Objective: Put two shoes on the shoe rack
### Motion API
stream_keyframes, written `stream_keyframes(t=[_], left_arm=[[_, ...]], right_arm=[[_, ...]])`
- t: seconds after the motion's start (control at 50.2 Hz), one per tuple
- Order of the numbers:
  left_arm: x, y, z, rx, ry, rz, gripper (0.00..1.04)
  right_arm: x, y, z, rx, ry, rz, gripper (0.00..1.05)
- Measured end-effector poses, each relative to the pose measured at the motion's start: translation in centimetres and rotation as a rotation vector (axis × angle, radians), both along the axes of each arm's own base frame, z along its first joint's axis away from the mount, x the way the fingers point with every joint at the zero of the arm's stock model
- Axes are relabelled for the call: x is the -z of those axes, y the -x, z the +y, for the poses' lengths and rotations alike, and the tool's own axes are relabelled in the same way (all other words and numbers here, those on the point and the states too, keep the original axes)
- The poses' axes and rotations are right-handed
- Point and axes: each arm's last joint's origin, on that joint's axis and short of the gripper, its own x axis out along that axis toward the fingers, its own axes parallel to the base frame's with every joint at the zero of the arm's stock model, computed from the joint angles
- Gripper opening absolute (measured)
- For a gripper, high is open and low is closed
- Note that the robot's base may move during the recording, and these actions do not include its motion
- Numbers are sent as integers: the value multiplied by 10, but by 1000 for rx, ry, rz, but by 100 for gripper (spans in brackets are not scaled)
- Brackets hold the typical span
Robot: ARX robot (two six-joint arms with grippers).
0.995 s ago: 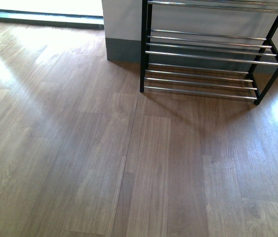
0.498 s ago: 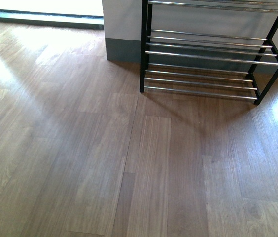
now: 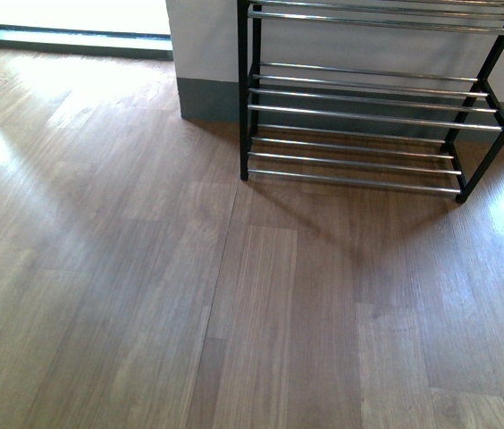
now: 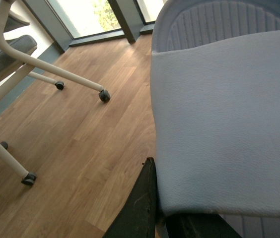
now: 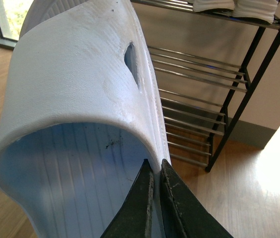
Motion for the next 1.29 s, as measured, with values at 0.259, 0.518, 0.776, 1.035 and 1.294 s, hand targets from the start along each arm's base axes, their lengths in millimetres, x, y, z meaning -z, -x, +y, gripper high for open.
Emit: stream_keyframes(t=[0.259,0.518,0.776,1.035,1.294], left_arm=[[0,0,0,-1,2,0,2],[1,0,0,-3,3,0,2],[1,0,0,-5,4,-1,2],[1,0,0,-5,5,-1,2],[1,0,0,-3,5,0,2]], right_arm=[[0,0,0,-2,0,0,2],[1,0,0,-2,0,2,2],[1,0,0,-3,0,2,2],[1,0,0,-5,0,2,2],[1,0,0,-3,0,2,2]])
